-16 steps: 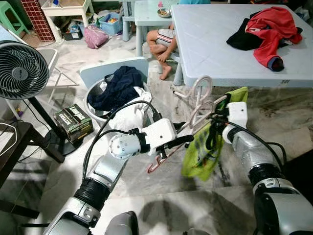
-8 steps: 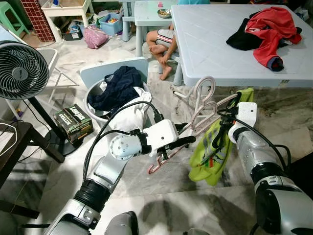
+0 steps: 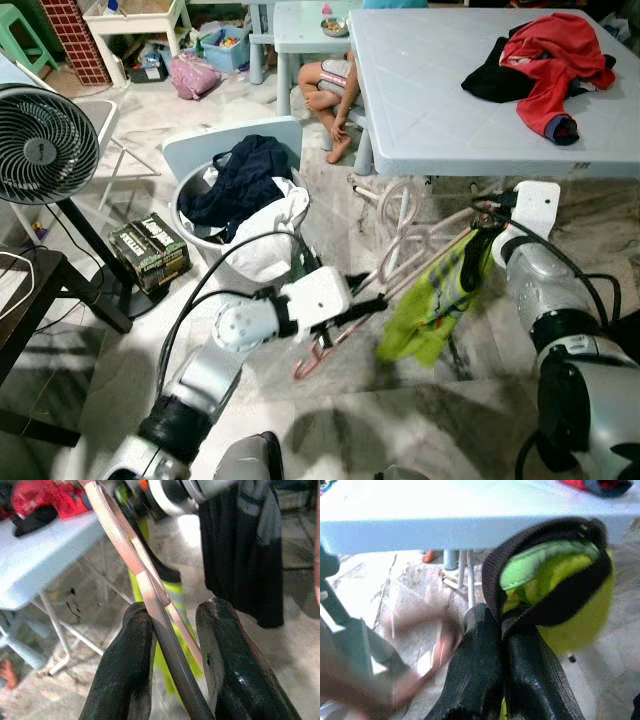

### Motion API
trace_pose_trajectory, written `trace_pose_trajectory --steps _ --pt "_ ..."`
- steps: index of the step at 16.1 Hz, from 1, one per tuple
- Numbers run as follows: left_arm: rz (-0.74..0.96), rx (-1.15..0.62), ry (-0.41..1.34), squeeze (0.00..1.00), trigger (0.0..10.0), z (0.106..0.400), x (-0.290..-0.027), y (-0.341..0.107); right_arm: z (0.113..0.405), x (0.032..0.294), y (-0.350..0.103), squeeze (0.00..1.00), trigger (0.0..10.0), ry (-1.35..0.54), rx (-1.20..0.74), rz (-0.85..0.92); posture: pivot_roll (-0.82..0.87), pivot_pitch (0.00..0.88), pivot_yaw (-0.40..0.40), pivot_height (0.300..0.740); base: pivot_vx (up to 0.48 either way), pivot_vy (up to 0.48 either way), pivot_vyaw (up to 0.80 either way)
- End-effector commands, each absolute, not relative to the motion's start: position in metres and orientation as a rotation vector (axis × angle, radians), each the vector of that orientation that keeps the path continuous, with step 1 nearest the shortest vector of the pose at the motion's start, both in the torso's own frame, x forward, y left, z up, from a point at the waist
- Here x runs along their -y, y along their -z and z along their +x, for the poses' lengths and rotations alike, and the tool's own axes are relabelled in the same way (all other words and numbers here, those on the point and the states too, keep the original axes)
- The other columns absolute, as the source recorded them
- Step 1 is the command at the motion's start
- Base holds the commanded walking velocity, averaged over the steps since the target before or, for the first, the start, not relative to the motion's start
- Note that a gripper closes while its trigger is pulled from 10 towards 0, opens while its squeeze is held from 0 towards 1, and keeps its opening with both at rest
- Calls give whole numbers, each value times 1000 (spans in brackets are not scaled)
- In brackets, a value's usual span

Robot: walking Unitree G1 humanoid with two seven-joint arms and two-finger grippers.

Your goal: Hang hanger

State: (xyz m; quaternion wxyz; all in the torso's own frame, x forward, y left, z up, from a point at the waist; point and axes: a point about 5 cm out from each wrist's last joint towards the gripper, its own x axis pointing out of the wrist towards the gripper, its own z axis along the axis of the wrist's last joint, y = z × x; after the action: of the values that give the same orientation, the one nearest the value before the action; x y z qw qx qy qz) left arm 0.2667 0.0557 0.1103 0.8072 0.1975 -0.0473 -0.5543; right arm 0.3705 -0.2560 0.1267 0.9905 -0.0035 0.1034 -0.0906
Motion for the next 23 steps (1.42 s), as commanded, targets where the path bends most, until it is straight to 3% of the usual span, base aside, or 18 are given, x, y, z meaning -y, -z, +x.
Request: trace_pose_trajectory --steps 1,6,9,10,11,12,15,21,22,23 --pt "438 106 1206 0 0 262 -55 -112 376 262 -142 0 0 220 -177 -8 -5 54 -2 740 0 0 0" --pt "427 112 1158 0 0 252 -71 -115 373 271 -138 0 0 312 -207 -3 12 56 2 740 0 0 0" --pt "413 116 921 0 0 251 -94 -114 375 274 -149 0 0 282 -156 -69 17 58 17 740 0 0 0" --pt "417 125 792 0 4118 249 -107 -113 376 274 -154 0 0 244 -128 -104 16 55 26 740 0 0 0" --pt "381 131 551 0 7686 244 -127 -112 374 271 -156 0 0 152 -95 -151 9 46 33 740 0 0 0" --pt "380 127 477 0 10000 240 -134 -112 370 272 -158 0 0 115 -59 -164 7 37 30 740 0 0 0" --pt "341 120 265 0 10000 241 -148 -116 345 280 -147 0 0 151 4 -129 -1 25 21 740 0 0 0" --pt "254 138 253 0 10000 246 -143 -124 309 250 -129 0 0 176 66 -116 -28 0 26 740 0 0 0" --pt "251 153 252 0 10000 250 -141 -129 306 245 -127 0 3137 159 54 -126 -27 1 20 740 0 0 0" --pt "242 160 239 0 10000 253 -142 -132 306 241 -127 0 10000 146 39 -119 -26 1 14 740 281 0 0"
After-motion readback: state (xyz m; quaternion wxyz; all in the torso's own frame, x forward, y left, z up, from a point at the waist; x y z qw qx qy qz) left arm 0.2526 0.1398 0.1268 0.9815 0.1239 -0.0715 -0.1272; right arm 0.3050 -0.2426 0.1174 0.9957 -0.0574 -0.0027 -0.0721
